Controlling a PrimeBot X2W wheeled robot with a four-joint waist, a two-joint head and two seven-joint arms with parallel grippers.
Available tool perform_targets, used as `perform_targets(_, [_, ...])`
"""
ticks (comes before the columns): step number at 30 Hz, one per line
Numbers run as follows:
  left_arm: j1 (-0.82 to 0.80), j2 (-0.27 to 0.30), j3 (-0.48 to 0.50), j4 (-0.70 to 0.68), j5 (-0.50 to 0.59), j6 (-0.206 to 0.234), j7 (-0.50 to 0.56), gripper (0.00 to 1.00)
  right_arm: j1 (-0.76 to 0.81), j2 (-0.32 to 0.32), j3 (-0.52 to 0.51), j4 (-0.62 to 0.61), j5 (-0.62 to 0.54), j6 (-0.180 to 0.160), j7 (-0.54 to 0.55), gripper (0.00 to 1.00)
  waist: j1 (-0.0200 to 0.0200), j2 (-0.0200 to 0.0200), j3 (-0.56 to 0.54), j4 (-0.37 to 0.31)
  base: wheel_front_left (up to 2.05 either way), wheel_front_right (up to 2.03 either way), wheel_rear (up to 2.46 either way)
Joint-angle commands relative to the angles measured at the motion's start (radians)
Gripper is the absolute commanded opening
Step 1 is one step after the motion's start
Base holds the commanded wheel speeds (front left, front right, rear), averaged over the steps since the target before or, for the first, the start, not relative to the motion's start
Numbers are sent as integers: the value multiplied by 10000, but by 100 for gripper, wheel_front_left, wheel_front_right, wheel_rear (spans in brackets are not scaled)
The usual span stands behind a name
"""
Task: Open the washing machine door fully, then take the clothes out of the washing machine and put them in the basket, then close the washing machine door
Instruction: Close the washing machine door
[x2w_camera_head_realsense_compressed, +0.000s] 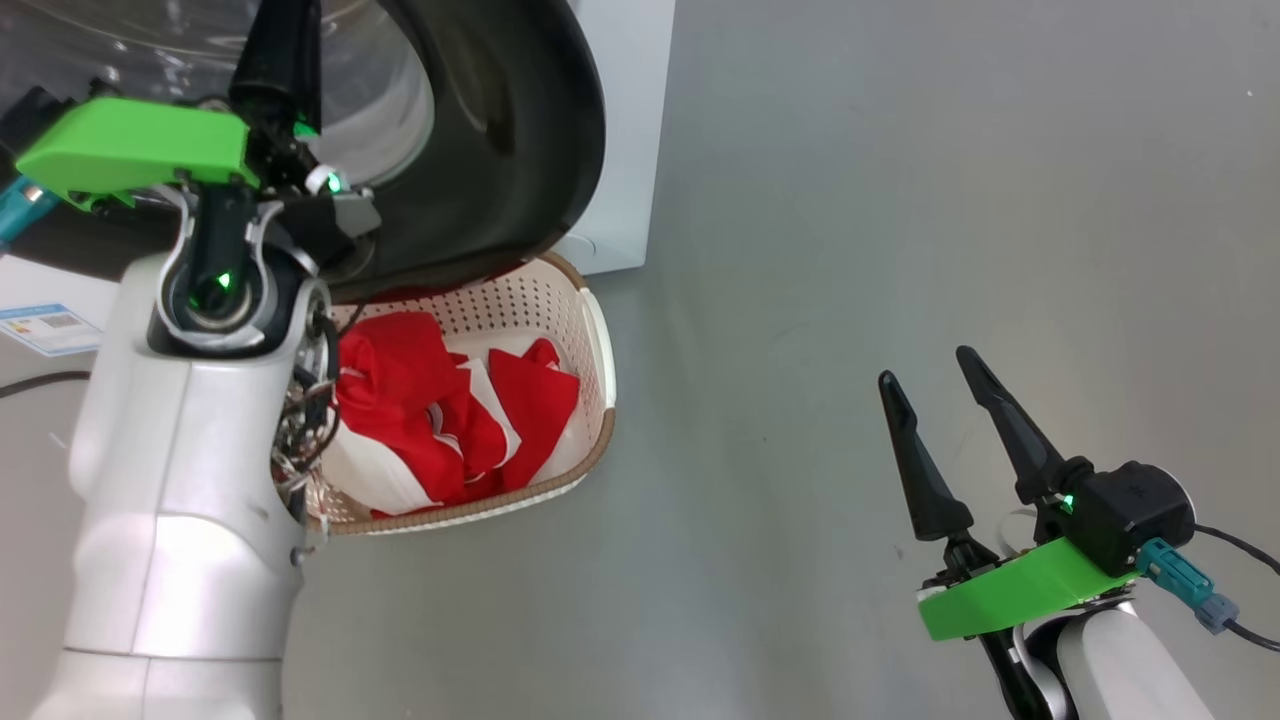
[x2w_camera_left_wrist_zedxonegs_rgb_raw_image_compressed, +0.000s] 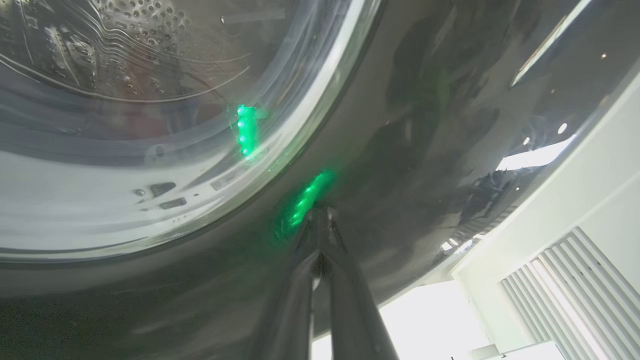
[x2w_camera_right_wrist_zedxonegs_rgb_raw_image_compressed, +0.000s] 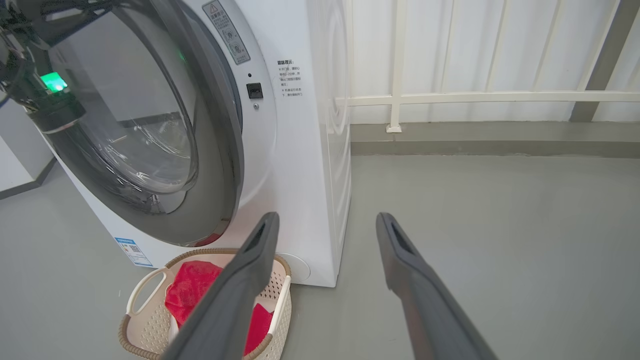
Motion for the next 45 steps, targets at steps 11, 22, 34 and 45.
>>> perform_targets(11, [1744,1041,-421,-652,1571,-141,-637,100,102,-30,-74,-135,290,48,-91,100,0,0,-883,514,0,0,0])
perform_targets(22, [3871,1765,-915,-1710,2771,-142,-1390,100,431,-30,-260,-68,344,48,-91,100,0,0,-1709,1011,0,0,0])
perform_targets(34, [6857,2528,-1211,-3605,4947,261,-2890,100,1006,-30,-502,30,401,48,-91,100,0,0,-2865,1162,0,0,0])
perform_targets(45, [8719,2708,-786,-5502,8196,1139,-3111,100,1583,-29,-785,-71,316,48,-91,100,0,0,-3559,1358,0,0,0])
